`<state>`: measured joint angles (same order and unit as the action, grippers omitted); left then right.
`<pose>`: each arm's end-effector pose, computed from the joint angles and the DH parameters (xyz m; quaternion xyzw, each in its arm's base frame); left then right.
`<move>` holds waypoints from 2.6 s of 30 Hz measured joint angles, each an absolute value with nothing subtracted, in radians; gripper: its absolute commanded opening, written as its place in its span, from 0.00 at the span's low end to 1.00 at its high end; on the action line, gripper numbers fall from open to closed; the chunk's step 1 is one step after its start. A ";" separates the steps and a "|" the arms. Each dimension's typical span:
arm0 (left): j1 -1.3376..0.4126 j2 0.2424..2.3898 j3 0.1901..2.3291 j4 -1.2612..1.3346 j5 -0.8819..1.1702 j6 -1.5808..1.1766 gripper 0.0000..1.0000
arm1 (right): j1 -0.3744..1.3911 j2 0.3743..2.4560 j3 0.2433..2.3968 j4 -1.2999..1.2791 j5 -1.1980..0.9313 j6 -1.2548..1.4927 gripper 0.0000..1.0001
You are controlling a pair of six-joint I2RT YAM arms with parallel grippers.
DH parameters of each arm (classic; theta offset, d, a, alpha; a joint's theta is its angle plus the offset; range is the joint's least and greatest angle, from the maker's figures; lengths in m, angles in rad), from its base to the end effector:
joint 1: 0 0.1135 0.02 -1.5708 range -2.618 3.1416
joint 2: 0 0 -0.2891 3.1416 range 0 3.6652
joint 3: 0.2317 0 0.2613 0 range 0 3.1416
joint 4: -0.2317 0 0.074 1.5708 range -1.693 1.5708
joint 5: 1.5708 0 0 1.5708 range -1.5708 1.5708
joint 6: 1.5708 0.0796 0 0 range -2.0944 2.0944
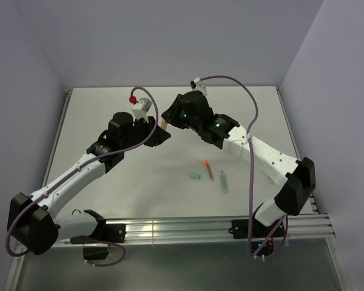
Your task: Insert the pens into the pen caps
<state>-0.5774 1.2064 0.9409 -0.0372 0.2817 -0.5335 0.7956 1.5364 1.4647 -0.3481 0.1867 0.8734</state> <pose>0.2575 -0.1942 0.3299 0.1007 0.7956 -0.4054 0.4387 0.2954 0.2804 0.3820 0.0832 0.8327 0.3490 0.4218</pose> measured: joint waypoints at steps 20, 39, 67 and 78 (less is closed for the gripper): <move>-0.584 1.047 0.855 0.050 0.325 -0.482 0.00 | 0.958 1.449 1.468 -0.351 0.411 0.812 0.00; -0.593 0.971 0.883 0.088 0.422 -0.474 0.00 | 1.058 1.350 1.466 -0.321 0.519 0.764 0.00; -0.595 1.006 0.985 0.030 0.415 -0.453 0.00 | 1.095 1.369 1.515 -0.295 0.624 0.761 0.00; -0.594 1.035 1.020 0.007 0.403 -0.438 0.00 | 1.095 1.385 1.527 -0.289 0.664 0.761 0.00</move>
